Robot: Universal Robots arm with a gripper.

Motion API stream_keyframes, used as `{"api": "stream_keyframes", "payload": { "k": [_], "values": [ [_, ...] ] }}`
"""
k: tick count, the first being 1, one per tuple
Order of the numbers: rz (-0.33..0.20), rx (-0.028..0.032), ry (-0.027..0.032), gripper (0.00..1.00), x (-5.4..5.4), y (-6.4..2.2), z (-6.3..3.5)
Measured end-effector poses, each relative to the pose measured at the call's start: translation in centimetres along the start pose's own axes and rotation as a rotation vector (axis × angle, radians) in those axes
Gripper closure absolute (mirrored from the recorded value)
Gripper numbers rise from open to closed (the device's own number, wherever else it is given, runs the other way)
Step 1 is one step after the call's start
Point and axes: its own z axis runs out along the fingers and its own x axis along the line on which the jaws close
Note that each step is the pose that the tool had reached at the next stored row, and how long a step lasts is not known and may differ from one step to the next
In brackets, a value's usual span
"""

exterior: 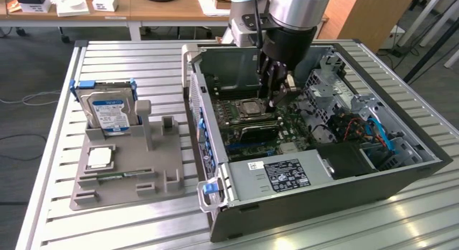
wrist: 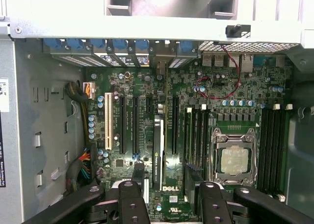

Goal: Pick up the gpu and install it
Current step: 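Press down on the gpu until it lock into place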

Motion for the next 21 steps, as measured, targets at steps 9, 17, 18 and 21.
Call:
{"api": "stream_keyframes", "payload": {
  "k": [9, 17, 18, 21],
  "values": [
    [0.0, 0.0, 0.0, 0.85, 0.0, 0.0, -0.02],
    [0.0, 0.0, 0.0, 0.89, 0.0, 0.0, -0.04],
    [0.0, 0.0, 0.0, 0.89, 0.0, 0.0, -0.04],
    [0.013, 0.0002, 0.0005, 0.89, 0.0, 0.0, 0.05]
  ]
}}
